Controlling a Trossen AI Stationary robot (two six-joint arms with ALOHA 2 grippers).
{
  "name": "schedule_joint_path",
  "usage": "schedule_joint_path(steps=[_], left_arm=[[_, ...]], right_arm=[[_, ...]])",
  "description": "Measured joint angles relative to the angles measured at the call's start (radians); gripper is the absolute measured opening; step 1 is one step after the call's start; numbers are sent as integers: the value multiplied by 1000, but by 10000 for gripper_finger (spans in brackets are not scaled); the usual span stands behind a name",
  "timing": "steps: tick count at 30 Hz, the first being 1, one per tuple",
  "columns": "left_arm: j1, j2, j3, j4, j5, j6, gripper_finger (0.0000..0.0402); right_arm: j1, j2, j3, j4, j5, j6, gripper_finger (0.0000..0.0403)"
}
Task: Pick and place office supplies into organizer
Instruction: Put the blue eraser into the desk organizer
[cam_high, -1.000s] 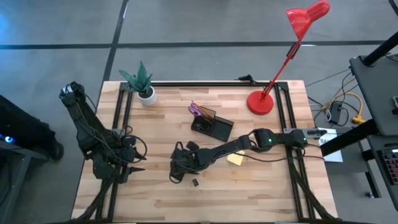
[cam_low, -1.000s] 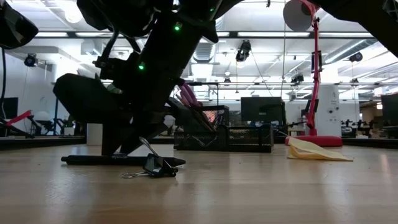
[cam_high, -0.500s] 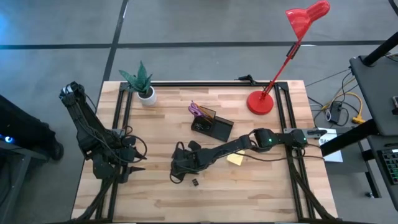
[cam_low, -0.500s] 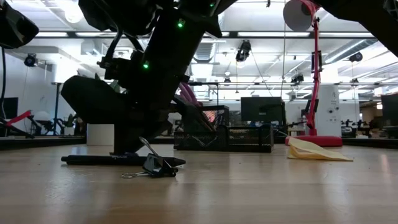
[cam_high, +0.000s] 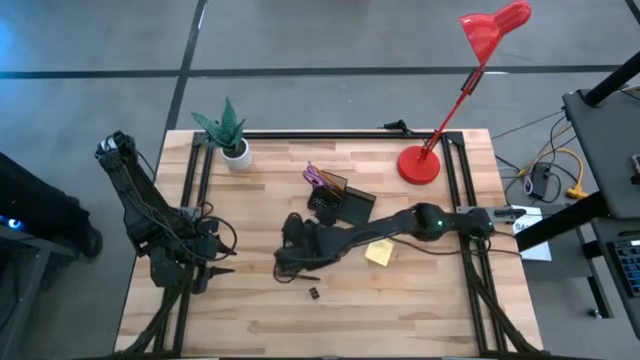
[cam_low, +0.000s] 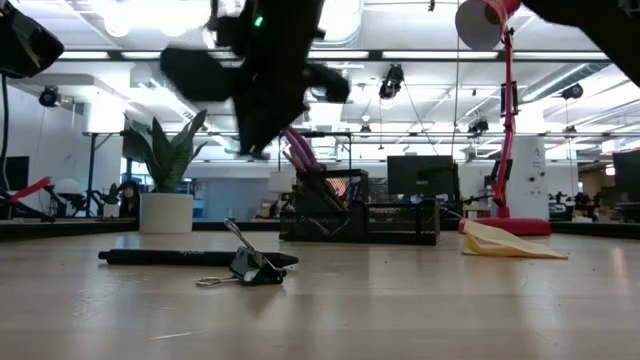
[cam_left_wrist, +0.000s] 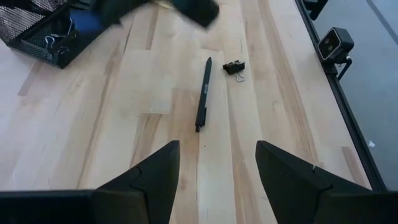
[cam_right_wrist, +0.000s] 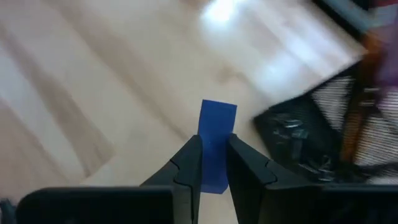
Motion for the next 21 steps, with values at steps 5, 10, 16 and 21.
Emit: schedule_joint_path(steps=[5,10,16,21], left_arm=[[1,-2,0,3,-8,0,196],[3,-2,0,4,-29,-6,196],[13,-2,0,2,-28,-77,196],[22,-5,0,2,-27,-126,196]], right_arm=[[3,-91,1,-242,-35,299,51],[-10,-131,-13,-401,-174,551,51],[-88,-150,-23,-317,-491,345,51],[-158,-170,-28,-324,-561,332,47]])
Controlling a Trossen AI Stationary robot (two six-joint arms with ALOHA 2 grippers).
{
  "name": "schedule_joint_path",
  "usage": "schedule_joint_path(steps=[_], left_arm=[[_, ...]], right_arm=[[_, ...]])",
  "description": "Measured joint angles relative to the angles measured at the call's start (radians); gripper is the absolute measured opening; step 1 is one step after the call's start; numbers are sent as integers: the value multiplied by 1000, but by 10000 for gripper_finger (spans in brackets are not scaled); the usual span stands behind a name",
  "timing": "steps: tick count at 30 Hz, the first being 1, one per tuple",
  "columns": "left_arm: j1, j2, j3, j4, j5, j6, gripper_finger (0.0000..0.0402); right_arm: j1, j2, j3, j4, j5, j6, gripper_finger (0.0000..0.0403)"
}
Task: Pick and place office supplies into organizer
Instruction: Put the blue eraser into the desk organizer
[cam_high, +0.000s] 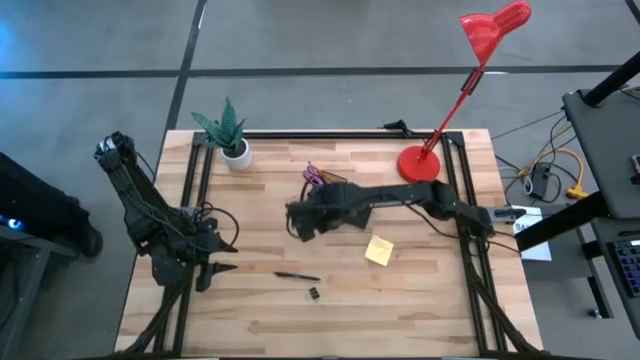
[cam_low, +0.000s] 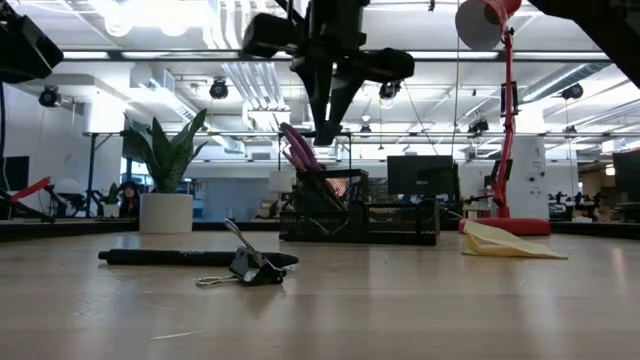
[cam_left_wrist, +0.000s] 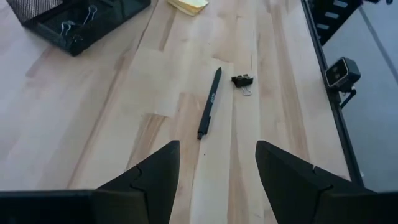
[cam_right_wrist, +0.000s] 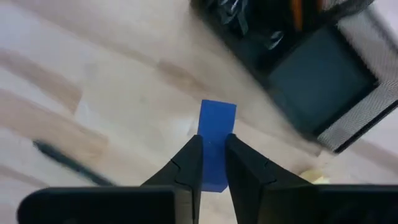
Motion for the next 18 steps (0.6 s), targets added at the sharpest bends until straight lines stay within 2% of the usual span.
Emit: schedule_joint_path(steps=[2,5,8,15,18], left_arm=[[0,0,0,-3,1,-12,196],[0,0,0,-3,5,-11,196],[0,-1,0,-7,5,-10,196],[6,10,0,-7,-4,-11,196],[23,19,0,-7,-5,-38,196]], right_arm=[[-23,-12,-5,15,-23,-65,40],[-32,-22,-6,53,-34,-322,27],[-30,-23,-6,43,-51,-504,14],[-44,-18,-99,33,-41,-563,8],[-16,-18,-138,79,-70,-650,9]])
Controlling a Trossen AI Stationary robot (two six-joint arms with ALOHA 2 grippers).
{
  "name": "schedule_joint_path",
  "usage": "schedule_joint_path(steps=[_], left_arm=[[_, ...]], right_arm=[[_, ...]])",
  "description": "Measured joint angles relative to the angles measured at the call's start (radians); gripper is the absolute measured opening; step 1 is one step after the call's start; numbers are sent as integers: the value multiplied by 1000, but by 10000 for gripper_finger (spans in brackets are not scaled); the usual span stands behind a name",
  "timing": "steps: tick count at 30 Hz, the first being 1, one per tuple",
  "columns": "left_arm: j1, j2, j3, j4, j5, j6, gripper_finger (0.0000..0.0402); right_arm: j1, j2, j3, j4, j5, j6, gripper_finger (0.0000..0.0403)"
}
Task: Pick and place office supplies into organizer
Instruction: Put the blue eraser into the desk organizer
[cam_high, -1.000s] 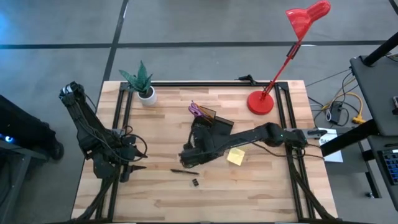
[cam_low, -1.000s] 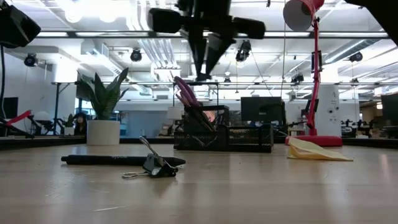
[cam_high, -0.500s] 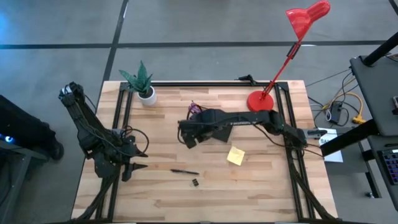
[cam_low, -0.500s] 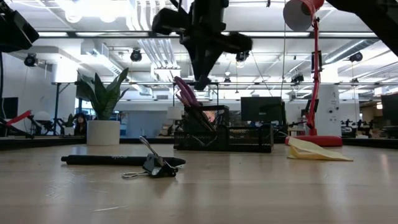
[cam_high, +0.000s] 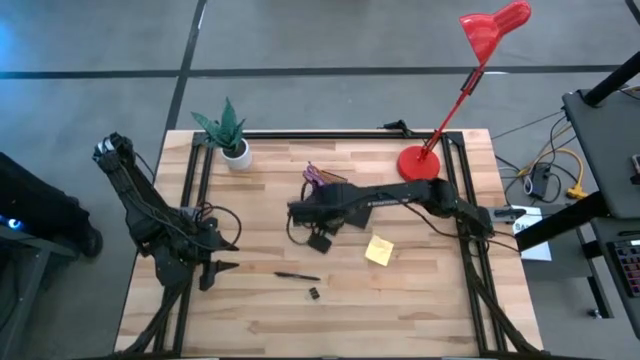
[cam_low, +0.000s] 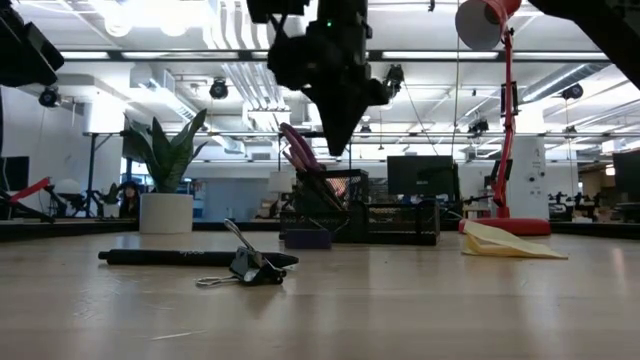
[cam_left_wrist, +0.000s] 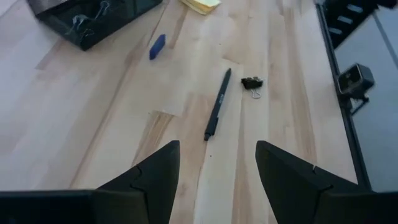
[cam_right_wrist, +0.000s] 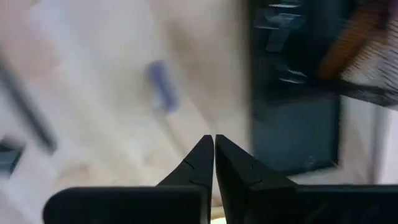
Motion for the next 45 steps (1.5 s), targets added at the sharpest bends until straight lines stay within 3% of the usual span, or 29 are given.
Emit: schedule_joint_path(steps=[5,15,18,21,38,45], left_arm=[[45,13,0,0,-1,-44,196],[109,39,0,1,-2,-46,196],[109,47,0,3,-2,-46,196],[109,57,0,3,-2,-50,196],[109,79,0,3,-1,-51,196],[115,80,0,2,-1,-51,196]], right_arm=[[77,1,-71,55,-17,-187,35],[93,39,-155,222,9,-239,139],[87,51,-158,242,85,-246,149],[75,53,-161,249,141,-246,150],[36,55,-293,390,79,-283,119],[29,53,-309,408,42,-284,70]])
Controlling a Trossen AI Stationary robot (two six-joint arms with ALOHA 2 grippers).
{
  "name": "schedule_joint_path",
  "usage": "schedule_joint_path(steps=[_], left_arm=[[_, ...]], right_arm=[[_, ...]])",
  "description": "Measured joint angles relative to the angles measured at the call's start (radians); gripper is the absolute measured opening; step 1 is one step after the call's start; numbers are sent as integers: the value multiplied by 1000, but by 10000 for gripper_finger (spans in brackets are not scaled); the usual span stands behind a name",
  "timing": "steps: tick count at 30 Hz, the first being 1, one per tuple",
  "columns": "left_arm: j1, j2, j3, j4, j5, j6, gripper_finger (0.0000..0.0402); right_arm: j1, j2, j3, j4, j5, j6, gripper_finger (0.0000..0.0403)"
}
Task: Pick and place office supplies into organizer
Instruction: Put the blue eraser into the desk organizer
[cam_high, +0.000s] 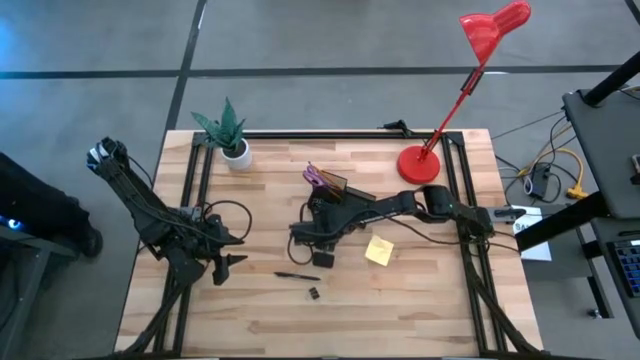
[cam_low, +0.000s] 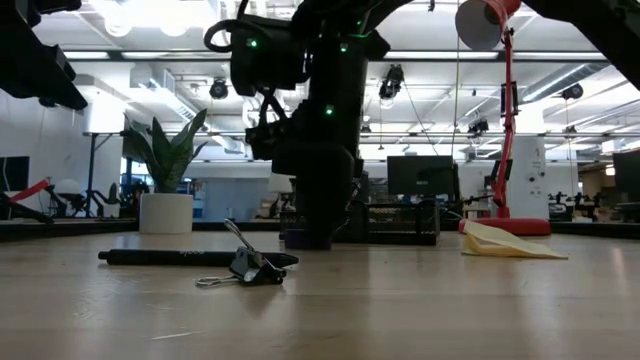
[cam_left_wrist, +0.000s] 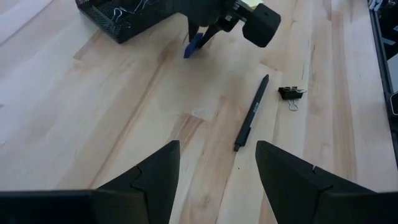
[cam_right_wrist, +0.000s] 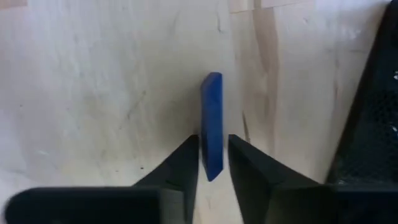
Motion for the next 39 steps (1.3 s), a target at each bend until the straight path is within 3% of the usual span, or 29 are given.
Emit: schedule_joint_path(steps=[5,17,29,33,39], left_arm=[[0,0,0,-2,0,0,196],[18,-12,0,-3,0,5,196],[30,-29,0,-29,0,8,196],[31,-29,0,-29,0,8,196],[32,-29,0,-29,0,7,196]], right_arm=[[1,0,18,-12,8,24,18],[-28,-16,254,-248,224,217,15],[-150,-15,194,-260,174,-2,14],[-159,-15,174,-243,203,-8,34],[-156,-15,168,-183,207,-67,99]])
